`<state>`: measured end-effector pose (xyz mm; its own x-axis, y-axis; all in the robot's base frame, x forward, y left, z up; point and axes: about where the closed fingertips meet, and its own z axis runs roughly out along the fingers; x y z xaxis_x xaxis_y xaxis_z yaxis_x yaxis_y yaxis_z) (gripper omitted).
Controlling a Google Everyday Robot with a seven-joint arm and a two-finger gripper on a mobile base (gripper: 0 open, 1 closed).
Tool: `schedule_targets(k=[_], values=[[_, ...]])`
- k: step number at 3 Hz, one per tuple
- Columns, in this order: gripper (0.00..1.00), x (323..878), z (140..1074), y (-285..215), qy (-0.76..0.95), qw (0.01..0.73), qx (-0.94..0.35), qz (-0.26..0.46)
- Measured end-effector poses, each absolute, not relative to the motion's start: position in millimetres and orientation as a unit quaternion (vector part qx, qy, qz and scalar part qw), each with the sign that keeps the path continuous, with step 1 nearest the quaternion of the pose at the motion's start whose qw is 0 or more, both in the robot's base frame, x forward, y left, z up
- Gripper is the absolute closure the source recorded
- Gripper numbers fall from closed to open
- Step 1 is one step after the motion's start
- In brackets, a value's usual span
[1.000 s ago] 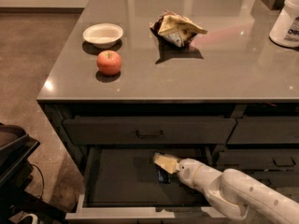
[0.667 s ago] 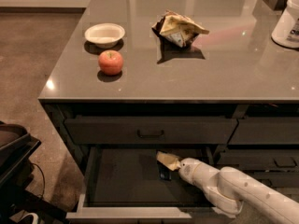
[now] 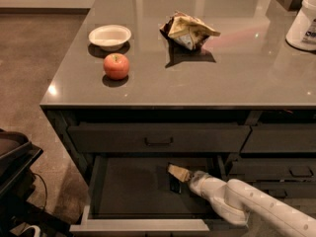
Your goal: Place rxbar blueberry into middle drawer
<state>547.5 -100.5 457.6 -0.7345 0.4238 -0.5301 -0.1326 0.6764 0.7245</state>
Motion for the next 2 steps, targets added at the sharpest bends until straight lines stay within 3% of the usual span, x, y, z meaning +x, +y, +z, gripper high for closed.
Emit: schedule_targets(k=[2], values=[[0.58,550.1,438.5,-105.1,0.853,0.344,0.112,0.376]])
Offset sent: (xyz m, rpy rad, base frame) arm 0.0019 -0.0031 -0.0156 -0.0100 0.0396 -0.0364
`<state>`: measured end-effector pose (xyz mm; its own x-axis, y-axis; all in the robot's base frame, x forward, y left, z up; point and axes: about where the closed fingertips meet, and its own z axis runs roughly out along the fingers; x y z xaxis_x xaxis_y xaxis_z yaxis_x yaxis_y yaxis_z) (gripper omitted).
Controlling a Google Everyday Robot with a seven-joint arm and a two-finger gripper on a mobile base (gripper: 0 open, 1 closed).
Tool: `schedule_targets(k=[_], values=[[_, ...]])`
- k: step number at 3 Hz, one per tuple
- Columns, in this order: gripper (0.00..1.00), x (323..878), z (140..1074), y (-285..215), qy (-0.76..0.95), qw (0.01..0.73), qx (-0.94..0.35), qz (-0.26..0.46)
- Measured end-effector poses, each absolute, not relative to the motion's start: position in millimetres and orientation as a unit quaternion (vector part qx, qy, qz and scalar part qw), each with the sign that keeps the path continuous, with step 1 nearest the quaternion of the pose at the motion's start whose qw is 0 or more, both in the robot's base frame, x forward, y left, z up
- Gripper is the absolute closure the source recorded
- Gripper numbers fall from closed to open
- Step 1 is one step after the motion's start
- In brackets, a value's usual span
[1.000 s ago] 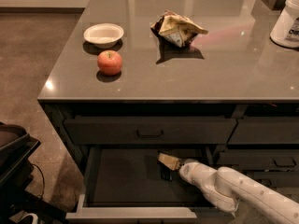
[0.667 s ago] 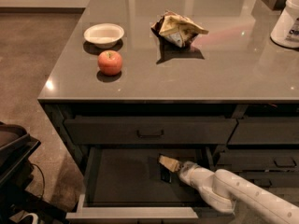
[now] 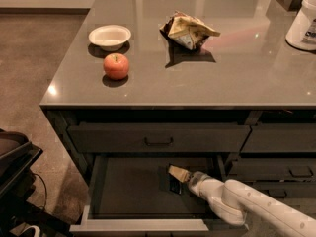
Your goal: Place rxbar blueberry into middle drawer
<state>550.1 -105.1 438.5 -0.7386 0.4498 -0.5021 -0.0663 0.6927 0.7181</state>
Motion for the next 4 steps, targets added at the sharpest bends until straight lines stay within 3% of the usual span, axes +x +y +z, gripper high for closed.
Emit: schedule_targets(k=[2,3,4], values=[[0.12,550.1,438.5,-105.1,0.853,0.344,0.112,0.376],[0.0,550.1,438.5,-105.0,0.853,0.344,0.112,0.376],[0.0,550.1,438.5,-105.0,0.853,0.344,0.112,0.376]])
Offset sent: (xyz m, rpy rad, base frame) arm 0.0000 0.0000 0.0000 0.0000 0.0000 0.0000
